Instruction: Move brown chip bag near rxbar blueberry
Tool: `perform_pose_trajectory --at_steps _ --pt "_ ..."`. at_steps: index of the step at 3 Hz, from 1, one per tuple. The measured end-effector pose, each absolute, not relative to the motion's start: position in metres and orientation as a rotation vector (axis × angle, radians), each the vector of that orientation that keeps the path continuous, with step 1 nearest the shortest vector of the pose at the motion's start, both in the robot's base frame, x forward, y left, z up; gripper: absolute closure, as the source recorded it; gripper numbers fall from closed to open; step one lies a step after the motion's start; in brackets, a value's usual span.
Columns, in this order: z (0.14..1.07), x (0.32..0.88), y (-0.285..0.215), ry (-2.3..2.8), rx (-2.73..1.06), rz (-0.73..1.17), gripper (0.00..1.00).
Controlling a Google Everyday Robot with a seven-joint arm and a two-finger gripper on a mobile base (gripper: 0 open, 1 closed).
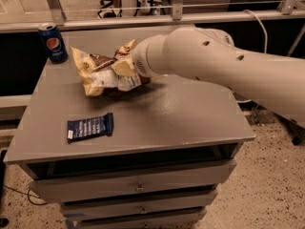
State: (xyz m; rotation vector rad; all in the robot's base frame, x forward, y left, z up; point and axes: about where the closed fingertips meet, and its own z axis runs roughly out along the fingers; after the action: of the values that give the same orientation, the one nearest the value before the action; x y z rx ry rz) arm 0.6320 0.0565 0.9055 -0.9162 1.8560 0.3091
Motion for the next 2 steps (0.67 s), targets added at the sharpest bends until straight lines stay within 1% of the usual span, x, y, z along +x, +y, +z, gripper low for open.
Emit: perform_pose_trajectory --at_steps 2 --pt "0.9076 0.6150 0.0678 1.920 -0.784 0.420 1.00"
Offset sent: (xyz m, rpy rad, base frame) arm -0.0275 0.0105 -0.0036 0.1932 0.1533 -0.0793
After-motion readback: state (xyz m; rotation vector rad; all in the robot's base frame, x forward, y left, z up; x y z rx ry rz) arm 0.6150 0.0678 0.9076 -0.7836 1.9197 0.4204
